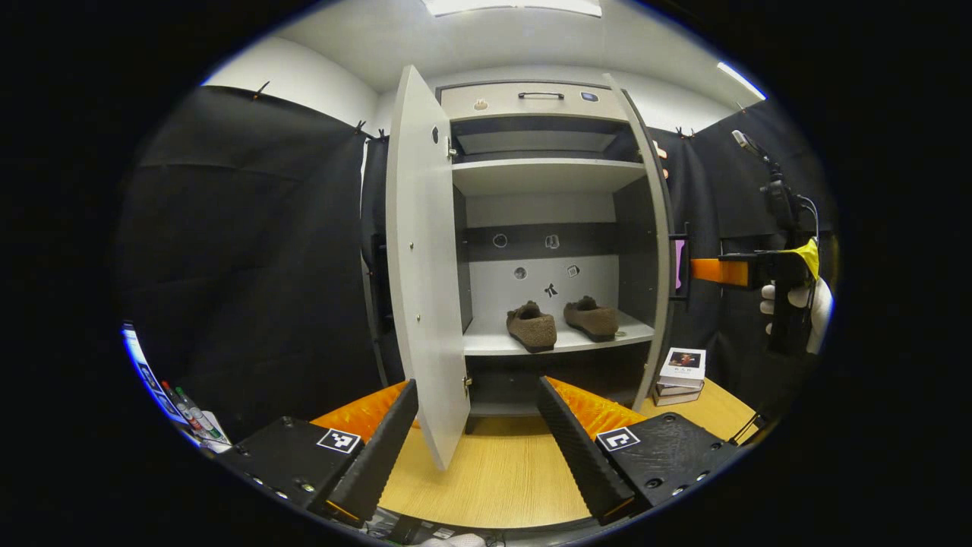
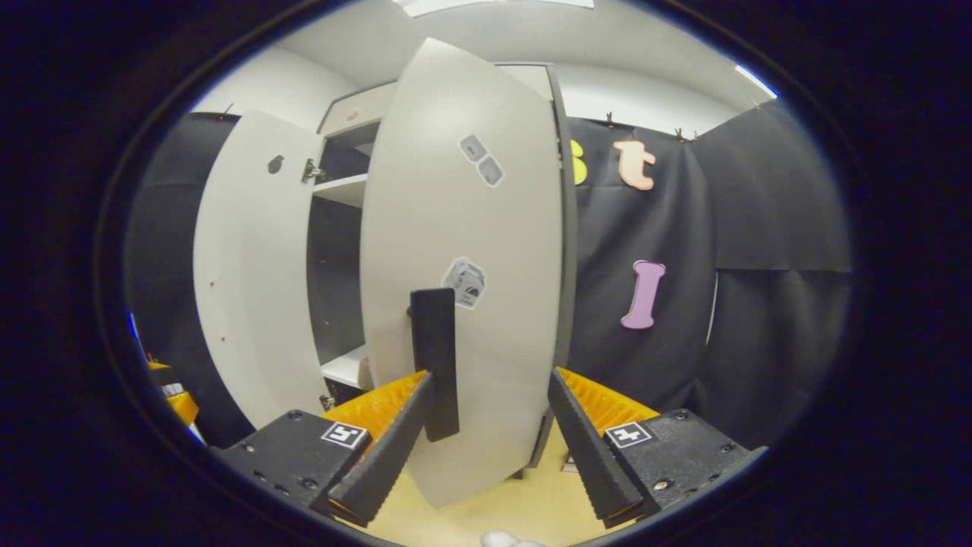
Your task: Grab one shoe with the right hand and put it into the shoe cabinet, grab the other shoe with the left hand and put it into the shoe cabinet; then close the right door with the right hand and the left door with the left hand.
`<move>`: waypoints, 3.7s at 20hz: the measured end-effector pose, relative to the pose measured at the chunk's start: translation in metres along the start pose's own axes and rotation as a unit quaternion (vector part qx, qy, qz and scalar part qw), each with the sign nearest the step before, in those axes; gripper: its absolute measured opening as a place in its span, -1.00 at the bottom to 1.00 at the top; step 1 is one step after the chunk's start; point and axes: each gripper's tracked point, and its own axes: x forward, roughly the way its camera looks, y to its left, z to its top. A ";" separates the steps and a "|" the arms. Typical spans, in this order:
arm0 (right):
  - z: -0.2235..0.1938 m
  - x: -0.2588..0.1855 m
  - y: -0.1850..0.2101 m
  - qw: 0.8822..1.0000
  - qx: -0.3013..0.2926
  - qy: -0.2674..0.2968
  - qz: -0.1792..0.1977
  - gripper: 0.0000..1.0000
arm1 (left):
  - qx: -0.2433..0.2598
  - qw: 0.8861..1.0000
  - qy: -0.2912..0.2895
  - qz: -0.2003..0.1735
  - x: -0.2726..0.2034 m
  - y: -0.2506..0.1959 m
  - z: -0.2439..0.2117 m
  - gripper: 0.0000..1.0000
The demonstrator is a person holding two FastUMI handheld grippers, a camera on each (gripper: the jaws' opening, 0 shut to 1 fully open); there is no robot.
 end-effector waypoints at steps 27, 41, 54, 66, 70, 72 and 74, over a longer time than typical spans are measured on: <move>-0.114 -0.179 0.045 0.987 0.058 0.101 -0.111 0.99 | 0.026 0.995 -0.054 0.075 0.143 0.199 0.074 0.94; -0.108 -0.177 0.043 0.989 0.053 0.097 -0.095 0.99 | 0.017 0.996 -0.047 0.067 0.150 0.183 0.069 0.61; -0.104 -0.191 0.031 0.989 0.055 0.091 -0.099 0.99 | 0.026 0.998 -0.055 -0.019 0.141 0.087 0.076 0.61; -0.071 -0.190 0.024 0.992 0.051 0.050 -0.105 0.99 | 0.024 0.996 -0.045 -0.068 0.094 0.021 0.065 1.00; -0.057 -0.189 0.025 0.993 0.050 0.034 -0.106 0.99 | 0.018 0.996 -0.042 -0.083 0.042 0.010 0.053 0.92; -0.049 -0.187 0.024 0.993 0.051 0.024 -0.107 0.99 | 0.018 0.995 -0.037 -0.088 0.017 0.007 0.044 0.92; -0.045 -0.186 0.022 0.993 0.046 0.015 -0.108 0.99 | 0.019 0.995 -0.036 -0.093 -0.005 0.005 0.038 0.92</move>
